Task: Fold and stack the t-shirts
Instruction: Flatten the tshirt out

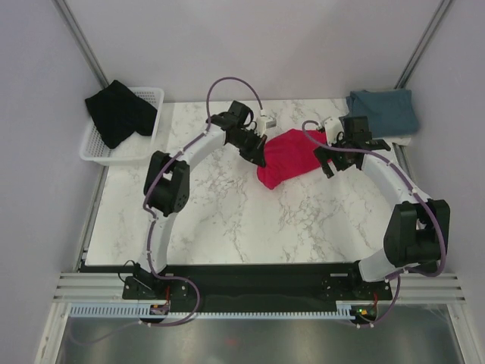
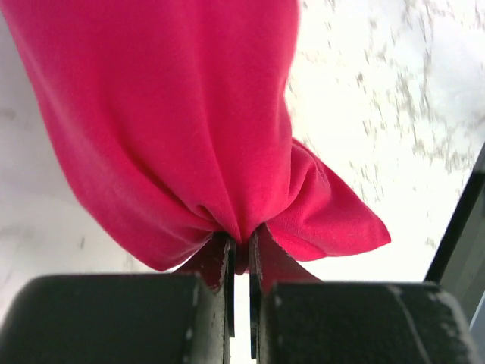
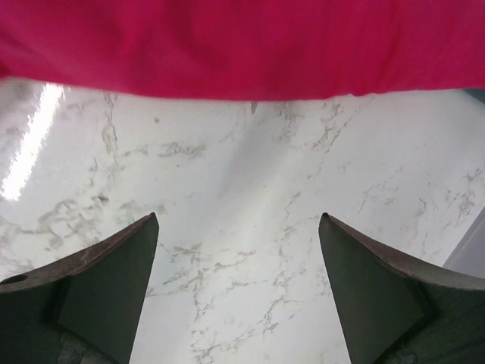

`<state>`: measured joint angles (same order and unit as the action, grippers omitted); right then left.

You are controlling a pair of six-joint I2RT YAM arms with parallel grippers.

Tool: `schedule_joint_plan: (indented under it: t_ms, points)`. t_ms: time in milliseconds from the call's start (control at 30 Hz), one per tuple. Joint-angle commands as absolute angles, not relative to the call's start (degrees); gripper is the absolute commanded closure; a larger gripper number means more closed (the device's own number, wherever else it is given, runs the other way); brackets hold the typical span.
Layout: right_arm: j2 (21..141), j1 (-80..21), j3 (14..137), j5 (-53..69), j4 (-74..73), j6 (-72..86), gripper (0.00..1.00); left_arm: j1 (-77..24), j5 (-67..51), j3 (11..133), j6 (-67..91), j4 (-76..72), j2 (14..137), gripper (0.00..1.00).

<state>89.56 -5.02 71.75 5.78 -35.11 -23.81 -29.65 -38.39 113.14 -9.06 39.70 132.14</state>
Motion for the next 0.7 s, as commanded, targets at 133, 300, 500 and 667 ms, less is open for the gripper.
schedule_joint_plan:
  t_ms: [133, 300, 500, 667]
  points:
    - [86.2, -5.0, 60.4, 5.5, -27.5, -37.4, 0.07, -27.8, -29.4, 101.1, -23.2, 53.9, 114.4, 0.98]
    - [90.0, -4.9, 63.6, 8.3, -24.7, -33.2, 0.08, -24.9, -21.2, 98.3, -19.6, 53.4, 113.2, 0.45]
    - [99.3, -5.2, 69.2, 12.8, -20.2, -28.3, 0.13, -24.7, -20.1, 98.0, -16.1, 52.6, 110.6, 0.36]
    - [105.3, -5.9, 72.7, 13.4, -17.9, -26.8, 0.17, -26.4, -23.7, 95.5, -16.1, 53.0, 109.0, 0.36]
